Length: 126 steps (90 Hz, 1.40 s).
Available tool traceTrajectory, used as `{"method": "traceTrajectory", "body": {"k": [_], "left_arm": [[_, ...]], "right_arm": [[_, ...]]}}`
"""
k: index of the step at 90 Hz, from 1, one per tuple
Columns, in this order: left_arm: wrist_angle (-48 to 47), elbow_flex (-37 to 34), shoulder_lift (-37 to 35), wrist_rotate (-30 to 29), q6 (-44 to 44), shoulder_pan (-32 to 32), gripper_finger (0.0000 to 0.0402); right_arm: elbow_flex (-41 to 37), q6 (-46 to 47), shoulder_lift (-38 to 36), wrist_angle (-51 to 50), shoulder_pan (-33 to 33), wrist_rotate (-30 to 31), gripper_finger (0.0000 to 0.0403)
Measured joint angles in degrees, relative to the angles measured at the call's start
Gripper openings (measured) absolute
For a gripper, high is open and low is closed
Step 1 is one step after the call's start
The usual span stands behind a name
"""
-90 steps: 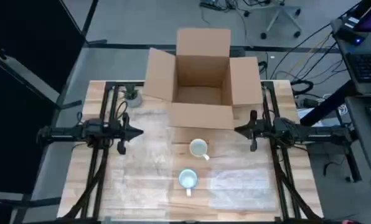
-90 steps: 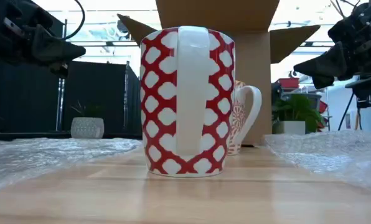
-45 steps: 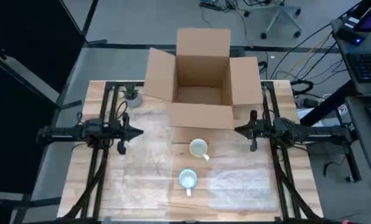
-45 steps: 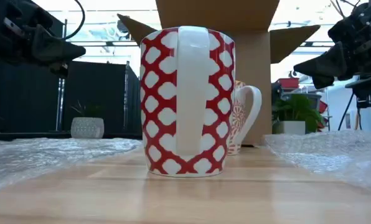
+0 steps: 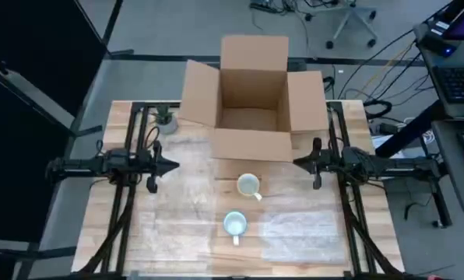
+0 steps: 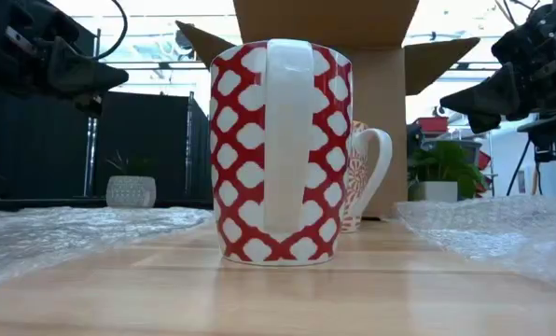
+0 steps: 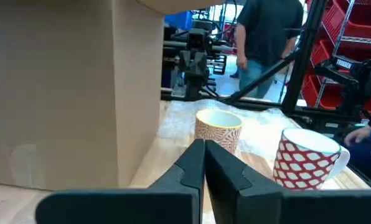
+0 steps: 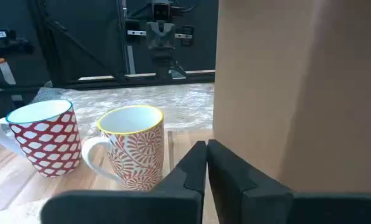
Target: Wrap mug
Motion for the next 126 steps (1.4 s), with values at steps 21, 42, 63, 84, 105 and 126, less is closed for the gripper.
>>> {"method": "traceTrajectory", "body": {"k": [21, 42, 63, 84, 105, 126], "left_arm": [[0.0, 0.0, 0.0, 0.0, 0.0, 0.0, 0.0], [0.0, 0.0, 0.0, 0.0, 0.0, 0.0, 0.0], [0.0, 0.0, 0.0, 0.0, 0.0, 0.0, 0.0], [0.1, 0.0, 0.0, 0.0, 0.0, 0.0, 0.0], [6.2, -0.2, 0.0, 0.0, -3.1, 0.0, 0.0], [18.2, -0.1, 0.0, 0.0, -11.7, -0.1, 0.0]], "right_arm": [[0.0, 0.0, 0.0, 0.0, 0.0, 0.0, 0.0], [0.0, 0.0, 0.0, 0.0, 0.0, 0.0, 0.0], [0.0, 0.0, 0.0, 0.0, 0.0, 0.0, 0.0], [0.0, 0.0, 0.0, 0.0, 0.0, 0.0, 0.0], [0.0, 0.0, 0.0, -0.1, 0.0, 0.0, 0.0], [0.0, 9.3, 0.0, 0.0, 0.0, 0.0, 0.0]]}}
